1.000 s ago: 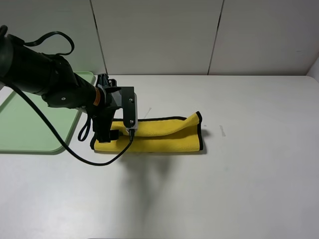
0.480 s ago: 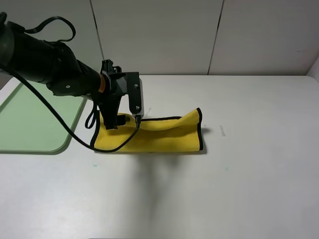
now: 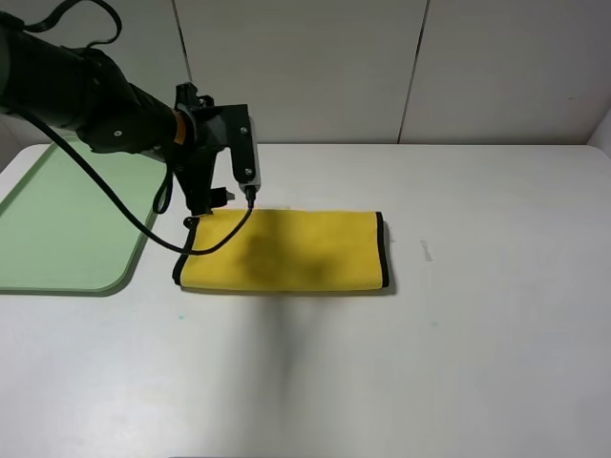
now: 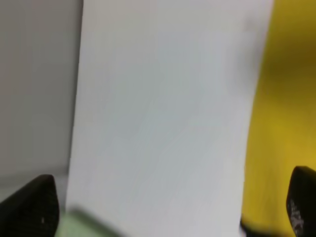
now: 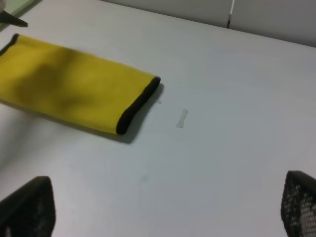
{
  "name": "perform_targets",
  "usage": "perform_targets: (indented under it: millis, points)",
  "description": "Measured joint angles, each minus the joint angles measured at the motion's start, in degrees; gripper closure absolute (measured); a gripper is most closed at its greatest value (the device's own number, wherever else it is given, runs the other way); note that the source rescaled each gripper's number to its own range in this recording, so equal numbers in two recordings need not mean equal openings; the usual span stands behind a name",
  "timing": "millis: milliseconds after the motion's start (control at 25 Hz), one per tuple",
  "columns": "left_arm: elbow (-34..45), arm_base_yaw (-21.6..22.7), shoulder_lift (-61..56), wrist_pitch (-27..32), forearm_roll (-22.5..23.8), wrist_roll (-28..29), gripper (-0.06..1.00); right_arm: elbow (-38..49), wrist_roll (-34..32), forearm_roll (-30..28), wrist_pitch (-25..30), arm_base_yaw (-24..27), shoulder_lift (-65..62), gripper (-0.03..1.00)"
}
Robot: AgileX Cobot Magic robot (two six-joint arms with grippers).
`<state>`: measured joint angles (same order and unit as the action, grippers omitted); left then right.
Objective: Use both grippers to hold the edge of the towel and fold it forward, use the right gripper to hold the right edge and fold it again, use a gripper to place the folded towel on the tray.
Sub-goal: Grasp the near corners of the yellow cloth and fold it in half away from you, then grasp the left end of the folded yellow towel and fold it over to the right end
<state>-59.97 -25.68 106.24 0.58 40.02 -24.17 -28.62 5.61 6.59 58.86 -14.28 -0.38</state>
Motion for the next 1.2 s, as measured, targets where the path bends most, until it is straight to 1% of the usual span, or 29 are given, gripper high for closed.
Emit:
perform_targets:
  millis: [80, 160, 240, 280, 320, 400, 440, 480, 520, 560, 720, 840, 960, 1200]
  points:
    - [0.0, 1.12, 0.0, 2.98, 0.0, 2.7, 0.04, 0.0, 0.0, 0.0, 0.0, 0.0, 0.0, -0.03]
    - [0.0, 1.15, 0.0, 5.33, 0.0, 6.16, 0.04, 0.0, 0.0, 0.0, 0.0, 0.0, 0.0, -0.03]
    - [0.0, 0.97, 0.0, 6.85, -0.49, 12.05, 0.04, 0.0, 0.0, 0.0, 0.0, 0.0, 0.0, -0.03]
    - [0.0, 0.97, 0.0, 6.85, -0.49, 12.05, 0.04, 0.0, 0.0, 0.0, 0.0, 0.0, 0.0, -0.03]
    - [0.0, 0.85, 0.0, 7.57, -1.4, 15.55, 0.04, 0.0, 0.0, 0.0, 0.0, 0.0, 0.0, -0.03]
    - [0.0, 0.68, 0.0, 8.79, -4.31, 22.54, 0.04, 0.0, 0.0, 0.0, 0.0, 0.0, 0.0, -0.03]
    - [0.0, 0.68, 0.0, 9.48, -6.47, 26.46, 0.04, 0.0, 0.0, 0.0, 0.0, 0.0, 0.0, -0.03]
    - [0.0, 0.51, 0.0, 11.84, -10.5, 33.2, 0.04, 0.0, 0.0, 0.0, 0.0, 0.0, 0.0, -0.03]
    - [0.0, 0.51, 0.0, 11.84, -10.5, 33.2, 0.04, 0.0, 0.0, 0.0, 0.0, 0.0, 0.0, -0.03]
    - [0.0, 0.51, 0.0, 13.41, -12.36, 36.98, 0.04, 0.0, 0.0, 0.0, 0.0, 0.0, 0.0, -0.03]
    - [0.0, 0.25, 0.0, 19.79, -17.04, 45.61, 0.04, 0.0, 0.0, 0.0, 0.0, 0.0, 0.0, -0.03]
    - [0.19, -0.91, 0.0, 22.62, -19.73, 48.89, 0.04, 0.0, 0.0, 0.0, 0.0, 0.0, 0.0, -0.03]
    - [2.41, -1.51, 0.0, 20.8, -21.6, 49.47, 0.04, 0.0, 0.0, 0.0, 0.0, 0.0, 0.0, -0.03]
    - [4.04, -1.51, 2.78, 18.76, -22.88, 49.71, 0.04, 0.0, 0.0, 0.0, 0.0, 0.0, 0.0, -0.03]
